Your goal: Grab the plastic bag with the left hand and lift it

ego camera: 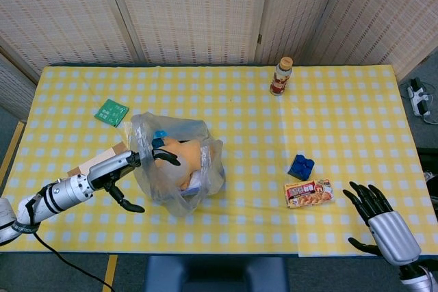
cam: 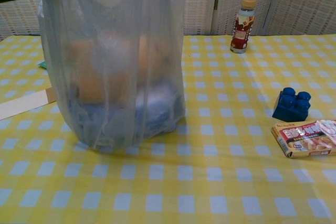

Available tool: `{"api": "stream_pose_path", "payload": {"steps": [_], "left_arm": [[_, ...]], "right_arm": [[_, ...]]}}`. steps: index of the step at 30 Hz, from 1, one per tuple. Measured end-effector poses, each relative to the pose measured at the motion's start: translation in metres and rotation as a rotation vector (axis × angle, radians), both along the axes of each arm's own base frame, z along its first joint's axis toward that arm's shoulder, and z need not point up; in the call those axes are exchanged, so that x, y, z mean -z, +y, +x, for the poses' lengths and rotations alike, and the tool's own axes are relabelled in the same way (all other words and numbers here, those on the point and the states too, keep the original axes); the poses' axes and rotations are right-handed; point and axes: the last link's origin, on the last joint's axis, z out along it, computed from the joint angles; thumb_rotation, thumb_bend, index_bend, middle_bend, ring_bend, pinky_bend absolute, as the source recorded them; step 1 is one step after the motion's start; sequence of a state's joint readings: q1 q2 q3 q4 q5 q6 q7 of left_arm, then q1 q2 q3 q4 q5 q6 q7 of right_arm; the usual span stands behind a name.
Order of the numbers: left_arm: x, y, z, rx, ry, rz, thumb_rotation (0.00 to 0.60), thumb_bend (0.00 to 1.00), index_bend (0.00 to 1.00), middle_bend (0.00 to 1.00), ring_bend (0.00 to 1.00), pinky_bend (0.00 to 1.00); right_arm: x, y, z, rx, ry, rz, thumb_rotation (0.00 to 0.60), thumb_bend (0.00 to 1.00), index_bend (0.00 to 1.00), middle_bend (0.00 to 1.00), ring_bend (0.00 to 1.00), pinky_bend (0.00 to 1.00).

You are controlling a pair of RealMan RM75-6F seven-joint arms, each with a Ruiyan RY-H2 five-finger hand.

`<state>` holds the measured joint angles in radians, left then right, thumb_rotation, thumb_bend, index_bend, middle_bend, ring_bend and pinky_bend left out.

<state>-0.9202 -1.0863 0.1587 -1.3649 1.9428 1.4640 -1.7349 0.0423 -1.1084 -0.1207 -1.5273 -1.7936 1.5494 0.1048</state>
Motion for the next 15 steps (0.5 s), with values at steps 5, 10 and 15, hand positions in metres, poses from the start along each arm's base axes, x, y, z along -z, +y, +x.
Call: {"api": "stream_pose_path", "payload": {"steps": [5,10,15], "left_arm": [[0.0005,0.0027,0.0055,0.004,-0.015,-0.006,0.6,0.09,0.18,0.23,0.09,0.1],[0.0023,0.0014,0.0075,0.01,-0.024,-0.022,0.6,0.09,0.18,0.23,0.09,0.1],[0.0059,-0.0002,0.01,0.024,-0.027,-0.041,0.6,0.09,0.17,0.22,0.09,0.11]], "right_arm": [[-0.0015,-0.0005,-0.0014,0.006,-0.002,-0.003,0.6,0.0,0.0,0.0,0.0,0.0],[-0.0023,-0.0011,-0.0019,0.008,-0.003,-0.005,0.6,0.0,0.0,0.0,0.0,0.0],[-0.0034,-0.0008,-0.0018,0.007,-0.004,-0.01,0.6,0.0,0.0,0.0,0.0,0.0]]}}
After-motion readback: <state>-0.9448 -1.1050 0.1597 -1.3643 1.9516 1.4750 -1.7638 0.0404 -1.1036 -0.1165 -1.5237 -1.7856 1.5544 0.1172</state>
